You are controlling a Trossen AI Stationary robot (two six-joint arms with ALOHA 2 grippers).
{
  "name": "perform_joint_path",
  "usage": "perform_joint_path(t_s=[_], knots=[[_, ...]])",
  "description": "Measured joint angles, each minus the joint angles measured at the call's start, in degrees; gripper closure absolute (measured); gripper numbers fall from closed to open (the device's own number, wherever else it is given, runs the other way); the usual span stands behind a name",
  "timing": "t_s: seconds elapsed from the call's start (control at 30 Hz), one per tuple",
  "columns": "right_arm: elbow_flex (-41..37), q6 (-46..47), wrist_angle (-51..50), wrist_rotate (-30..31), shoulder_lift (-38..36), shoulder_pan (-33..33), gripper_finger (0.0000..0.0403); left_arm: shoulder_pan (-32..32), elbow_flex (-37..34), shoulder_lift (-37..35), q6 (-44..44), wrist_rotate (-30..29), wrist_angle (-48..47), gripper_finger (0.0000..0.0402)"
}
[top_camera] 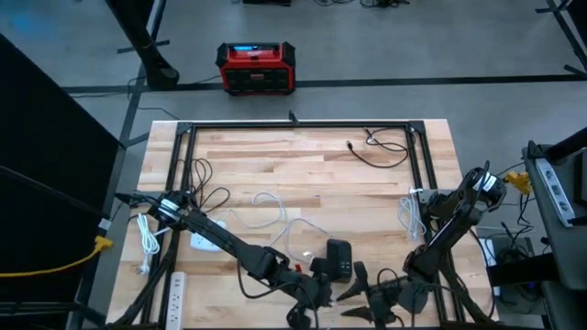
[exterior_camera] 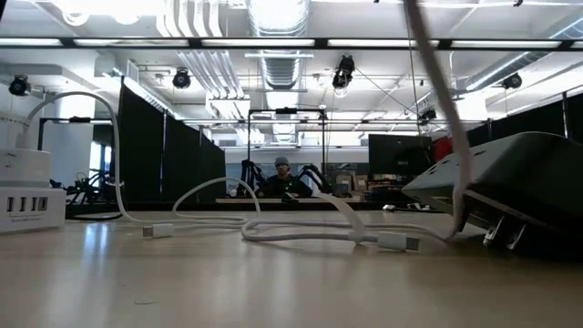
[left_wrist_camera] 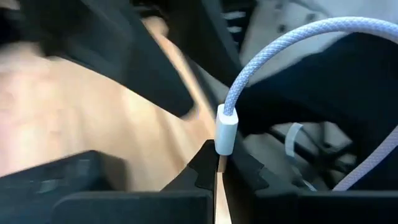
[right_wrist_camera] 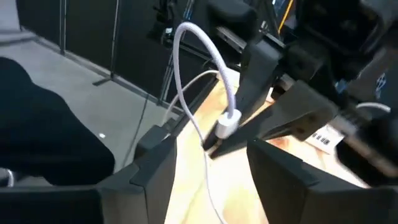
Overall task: Insert USB
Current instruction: Insert the purple charger cable into the black outlet extension
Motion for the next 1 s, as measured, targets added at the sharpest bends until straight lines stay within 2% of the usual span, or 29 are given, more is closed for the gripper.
perform_joint_path(t_s=[0.2,0.33,0.57,0.83,1.0], knots=[[4.8,-9.4,-5.9,-0.3,0.2,-0.1,0.0218,1.5,0.0,0.0,-2.8,9.5,-0.3,0.0401],[10.3,-13.8,-14.5,-0.2,1.1,-0.1,0.0231,2.0,0.0,0.0,-3.2,11.1,-0.4,0.0401],[18.7,-15.1,-27.8,-0.2,3.2,-0.5,0.0255,2.1,0.0,0.0,-3.8,11.7,-0.7,0.0401],[20.2,-16.5,-30.6,-0.3,3.2,-1.5,0.0333,2.0,0.0,0.1,-3.8,11.8,-0.8,0.0401],[20.2,-16.2,-30.3,-2.8,3.2,-3.1,0.0383,2.0,0.0,0.1,-3.8,11.8,-1.0,0.0401]])
